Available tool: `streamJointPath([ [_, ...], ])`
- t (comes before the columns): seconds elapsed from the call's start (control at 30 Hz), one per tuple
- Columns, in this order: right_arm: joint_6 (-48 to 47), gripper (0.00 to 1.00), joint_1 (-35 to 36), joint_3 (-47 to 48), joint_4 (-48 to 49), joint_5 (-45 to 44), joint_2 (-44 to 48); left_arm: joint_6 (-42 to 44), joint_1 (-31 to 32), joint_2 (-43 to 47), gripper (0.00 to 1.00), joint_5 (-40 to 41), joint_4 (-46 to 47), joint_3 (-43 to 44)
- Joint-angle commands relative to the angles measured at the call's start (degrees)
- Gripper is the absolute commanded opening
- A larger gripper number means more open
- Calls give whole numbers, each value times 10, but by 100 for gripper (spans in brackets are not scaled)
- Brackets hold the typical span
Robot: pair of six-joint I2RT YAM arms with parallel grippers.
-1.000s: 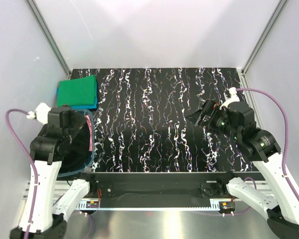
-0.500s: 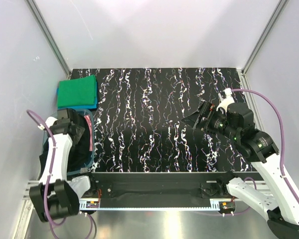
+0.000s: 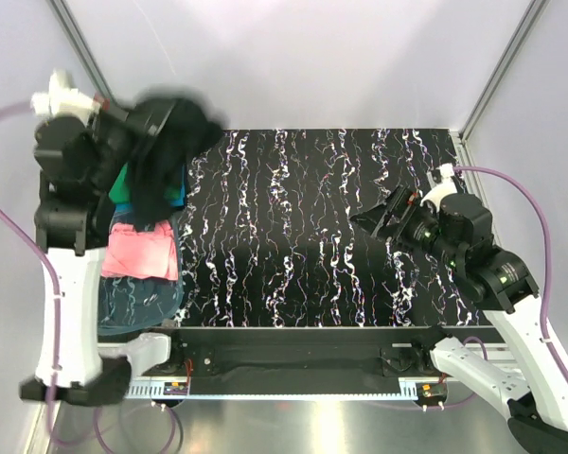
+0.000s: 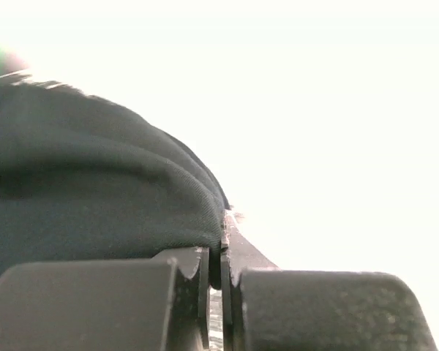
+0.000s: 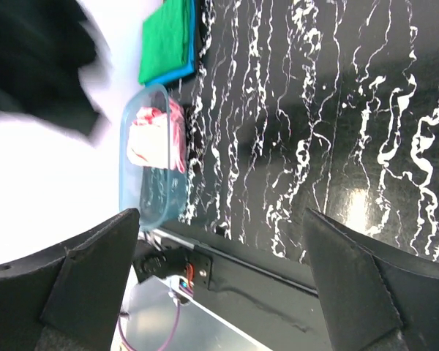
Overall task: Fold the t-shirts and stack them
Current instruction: Move the tshirt to the center of the board
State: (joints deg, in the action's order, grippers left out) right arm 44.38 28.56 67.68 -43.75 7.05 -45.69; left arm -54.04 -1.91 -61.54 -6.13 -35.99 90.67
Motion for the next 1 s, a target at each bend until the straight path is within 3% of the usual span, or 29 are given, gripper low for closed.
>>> streamJointPath([
  [0.0,24,100,4,27,13,-29,3,-5,156,-67,0,-143,135,138],
  [0.13,25,100,4,35,-19,-60,14,-3,273,-62,0,-149,216,74],
  [0.23,22,100,4,28,-50,-86,31,-11,320,-30,11,-142,258,-92],
  [0.3,24,100,5,20,-69,-99,46,-18,342,-24,12,-148,278,-233],
  [0.37,30,100,4,5,-94,-106,61,-20,358,-31,21,-147,293,-361],
  [0.43,37,100,4,-22,-118,-119,71,-27,375,-58,38,-139,300,-435],
  [0.5,54,100,4,-46,-135,-134,81,-14,380,-79,48,-117,255,-495],
  [0.6,78,99,4,-104,-162,-157,76,15,385,-87,62,-53,178,-507],
  [0.7,75,97,4,-152,-131,-171,45,45,386,-68,76,-19,159,-495],
  [0.83,38,92,4,-137,-35,-201,-48,68,383,-114,81,32,132,-416],
  [0.87,11,89,0,-122,-23,-204,-108,70,382,-129,80,75,119,-400],
  [0.97,5,80,-38,-61,-40,-242,-232,46,380,-168,80,142,121,-394],
])
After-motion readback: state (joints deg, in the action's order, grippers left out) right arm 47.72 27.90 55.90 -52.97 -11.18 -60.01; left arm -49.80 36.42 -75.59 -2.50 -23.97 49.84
